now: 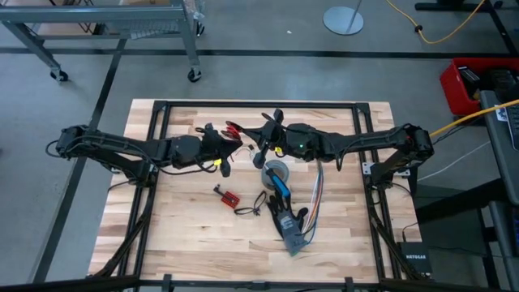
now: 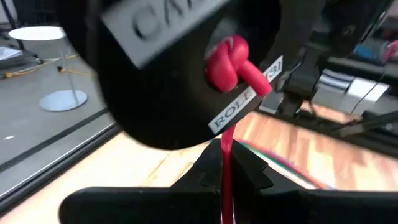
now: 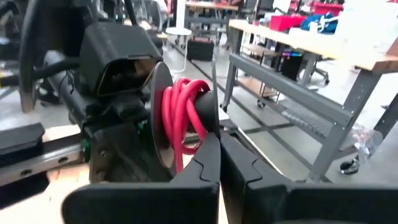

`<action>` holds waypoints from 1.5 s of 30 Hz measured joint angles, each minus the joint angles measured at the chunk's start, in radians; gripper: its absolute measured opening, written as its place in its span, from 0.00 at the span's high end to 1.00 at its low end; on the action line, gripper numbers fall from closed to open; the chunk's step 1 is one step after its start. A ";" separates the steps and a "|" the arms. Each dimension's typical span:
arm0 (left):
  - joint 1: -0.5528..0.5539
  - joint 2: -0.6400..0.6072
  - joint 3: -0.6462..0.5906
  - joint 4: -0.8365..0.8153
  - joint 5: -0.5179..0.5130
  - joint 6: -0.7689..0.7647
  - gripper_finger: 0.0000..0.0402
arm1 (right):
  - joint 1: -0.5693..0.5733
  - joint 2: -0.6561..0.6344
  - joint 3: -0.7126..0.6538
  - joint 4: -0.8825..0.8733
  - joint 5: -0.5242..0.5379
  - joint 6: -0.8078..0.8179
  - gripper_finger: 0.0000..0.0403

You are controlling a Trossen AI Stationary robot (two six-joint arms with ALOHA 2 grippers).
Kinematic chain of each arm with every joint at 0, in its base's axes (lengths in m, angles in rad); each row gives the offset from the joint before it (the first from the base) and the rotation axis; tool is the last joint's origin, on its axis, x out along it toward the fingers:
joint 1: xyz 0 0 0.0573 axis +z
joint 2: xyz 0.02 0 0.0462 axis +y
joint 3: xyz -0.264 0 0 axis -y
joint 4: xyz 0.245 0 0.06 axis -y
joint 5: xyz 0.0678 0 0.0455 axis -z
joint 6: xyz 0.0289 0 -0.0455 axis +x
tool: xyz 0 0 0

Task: Coil cords
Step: Coil the red wire around the spool

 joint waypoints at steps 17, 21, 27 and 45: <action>0.000 0.000 0.000 -0.054 -0.040 0.234 0.98 | 0.000 -0.016 0.002 -0.128 -0.055 0.018 1.00; 0.000 0.000 0.000 -0.054 -0.042 0.233 0.93 | 0.000 -0.024 0.002 -0.144 -0.063 0.018 1.00; 0.001 0.000 0.000 -0.054 -0.044 0.227 0.85 | 0.000 -0.044 0.002 -0.172 -0.063 0.018 1.00; 0.000 0.000 0.000 -0.096 -0.040 0.225 0.95 | 0.001 -0.070 0.002 -0.242 -0.063 0.017 1.00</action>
